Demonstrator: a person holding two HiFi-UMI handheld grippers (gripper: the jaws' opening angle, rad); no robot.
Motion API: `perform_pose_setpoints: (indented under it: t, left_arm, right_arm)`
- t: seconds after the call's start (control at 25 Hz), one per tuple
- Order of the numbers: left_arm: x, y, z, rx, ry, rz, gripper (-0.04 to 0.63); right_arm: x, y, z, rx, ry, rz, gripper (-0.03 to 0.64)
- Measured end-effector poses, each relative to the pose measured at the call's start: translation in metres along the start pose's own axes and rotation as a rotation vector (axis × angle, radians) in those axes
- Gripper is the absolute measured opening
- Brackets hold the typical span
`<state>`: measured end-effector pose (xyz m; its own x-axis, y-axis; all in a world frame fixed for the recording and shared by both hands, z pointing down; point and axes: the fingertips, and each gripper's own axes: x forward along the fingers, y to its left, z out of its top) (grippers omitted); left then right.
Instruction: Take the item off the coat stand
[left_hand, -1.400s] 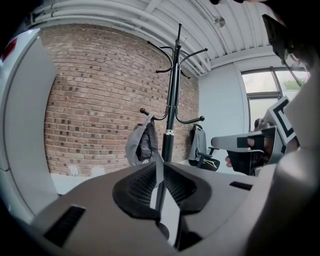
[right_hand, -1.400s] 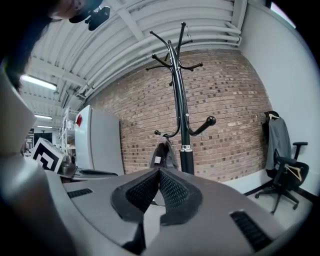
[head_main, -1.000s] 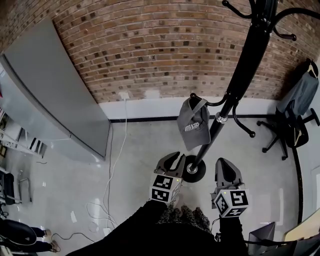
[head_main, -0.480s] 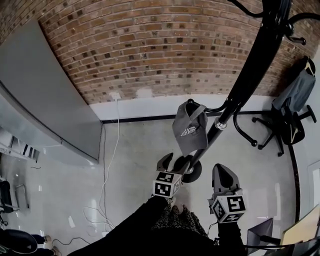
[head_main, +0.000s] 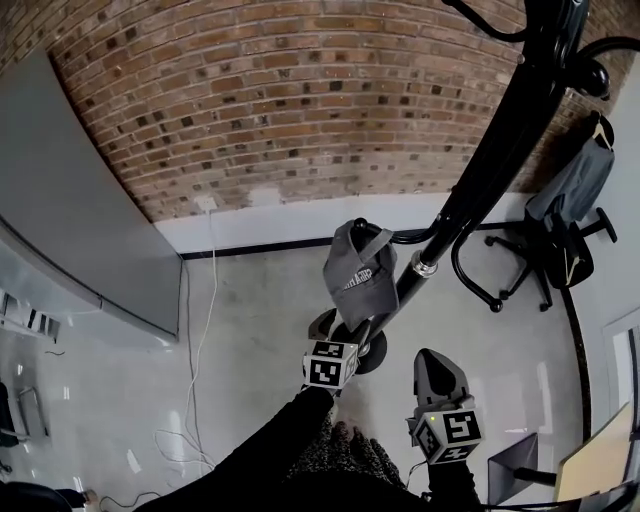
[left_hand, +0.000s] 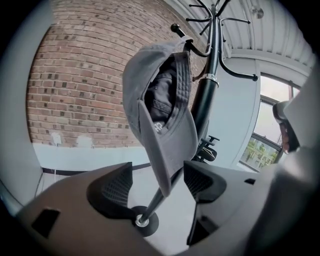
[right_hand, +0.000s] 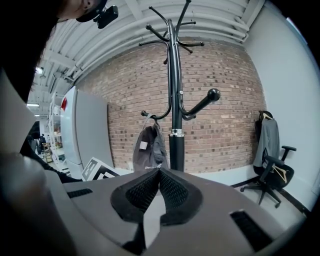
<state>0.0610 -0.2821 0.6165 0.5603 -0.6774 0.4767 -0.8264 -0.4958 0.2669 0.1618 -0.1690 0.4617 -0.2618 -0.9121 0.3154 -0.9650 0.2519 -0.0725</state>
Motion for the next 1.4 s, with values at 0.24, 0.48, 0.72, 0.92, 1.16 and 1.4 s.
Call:
perform_pose_setpoints:
  t: [0.24,0.48,0.72,0.92,1.16,1.4]
  left_arm:
    - [0.019,0.004,0.006,0.000,-0.018,0.003,0.308]
    - [0.034,0.007,0.004,0.008,0.003,-0.021,0.303]
    - [0.033,0.002,0.005,0.052,0.022,-0.058,0.078]
    - [0.028,0.010,0.007,0.027,0.019,-0.048,0.063]
    - [0.019,0.016,0.015,0.004,-0.002,-0.037,0.043]
    - [0.007,0.020,0.027,-0.083,-0.049,-0.032,0.040]
  right_arm:
    - [0.001,-0.010,-0.003,0.010,0.011,-0.029,0.009]
    - [0.009,-0.003,-0.012,0.029,0.035,-0.015,0.009]
    - [0.015,0.000,-0.010,0.019,0.033,0.001,0.009]
    - [0.017,0.001,-0.009,0.018,0.027,-0.001,0.009]
    - [0.017,0.004,-0.008,0.018,0.032,0.001,0.009]
    - [0.015,0.005,-0.005,0.011,0.024,0.009,0.009]
